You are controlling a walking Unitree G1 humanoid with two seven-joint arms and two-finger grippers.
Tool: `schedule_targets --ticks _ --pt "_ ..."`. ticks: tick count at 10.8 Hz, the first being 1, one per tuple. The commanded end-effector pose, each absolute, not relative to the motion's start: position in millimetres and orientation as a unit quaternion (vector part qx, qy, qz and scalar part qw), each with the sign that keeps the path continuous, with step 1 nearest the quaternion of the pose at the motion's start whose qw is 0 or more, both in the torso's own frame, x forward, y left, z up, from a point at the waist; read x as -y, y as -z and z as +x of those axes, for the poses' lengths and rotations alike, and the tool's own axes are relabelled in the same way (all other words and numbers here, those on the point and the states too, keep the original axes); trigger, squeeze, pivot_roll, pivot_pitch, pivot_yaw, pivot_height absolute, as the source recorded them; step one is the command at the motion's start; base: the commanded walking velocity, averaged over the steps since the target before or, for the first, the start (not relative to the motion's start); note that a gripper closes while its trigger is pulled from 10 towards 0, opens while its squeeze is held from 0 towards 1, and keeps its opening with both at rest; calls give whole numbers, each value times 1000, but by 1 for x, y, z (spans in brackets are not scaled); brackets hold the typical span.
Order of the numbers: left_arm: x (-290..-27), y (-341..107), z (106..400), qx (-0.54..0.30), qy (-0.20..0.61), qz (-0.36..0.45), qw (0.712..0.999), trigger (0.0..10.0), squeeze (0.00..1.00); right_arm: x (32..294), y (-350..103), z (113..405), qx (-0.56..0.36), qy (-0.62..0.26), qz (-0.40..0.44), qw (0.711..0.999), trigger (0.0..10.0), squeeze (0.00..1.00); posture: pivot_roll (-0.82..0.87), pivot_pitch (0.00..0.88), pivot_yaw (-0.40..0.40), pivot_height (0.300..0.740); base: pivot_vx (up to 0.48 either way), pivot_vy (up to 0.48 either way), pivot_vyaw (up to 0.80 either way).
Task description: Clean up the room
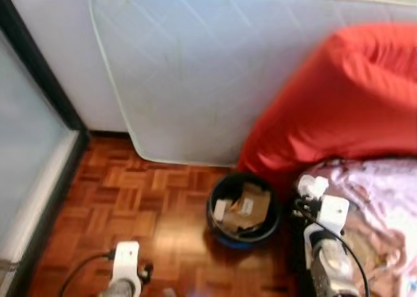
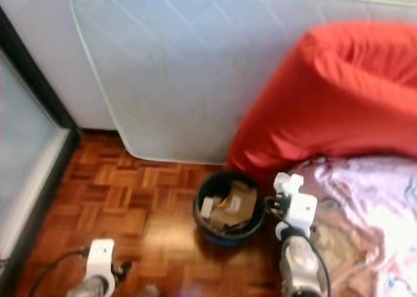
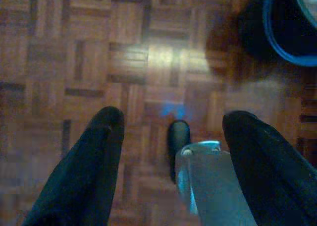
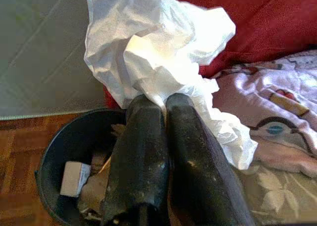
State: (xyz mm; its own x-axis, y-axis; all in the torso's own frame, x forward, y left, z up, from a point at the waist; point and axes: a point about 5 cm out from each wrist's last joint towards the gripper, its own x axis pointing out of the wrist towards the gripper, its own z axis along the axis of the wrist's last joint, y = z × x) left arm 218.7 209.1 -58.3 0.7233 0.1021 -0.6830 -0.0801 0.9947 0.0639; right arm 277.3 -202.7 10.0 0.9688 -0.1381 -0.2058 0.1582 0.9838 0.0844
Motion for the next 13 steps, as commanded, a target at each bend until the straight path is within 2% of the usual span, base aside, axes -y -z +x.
schedule_targets --ticks 1,7,8,11,13 --pt "-213 67 204 -394 -57 12 917 10000 0 202 -4 272 -113 77 51 989 10000 0 95 184 -45 740 300 0 0" --pt "-213 68 203 -396 -53 13 917 10000 0 205 5 268 -152 88 43 983 10000 0 97 199 -41 740 300 0 0" --pt "-213 68 202 -396 -52 14 917 10000 0 208 7 268 -162 102 62 980 10000 0 100 199 -40 740 300 0 0" --pt "-212 68 202 -392 -52 8 918 10000 0 203 5 271 -161 88 61 981 10000 0 108 203 -42 740 200 0 -785" --pt "-211 68 202 -392 -49 5 919 10000 0 201 7 270 -167 83 54 981 10000 0 111 204 -45 740 0 0 0"
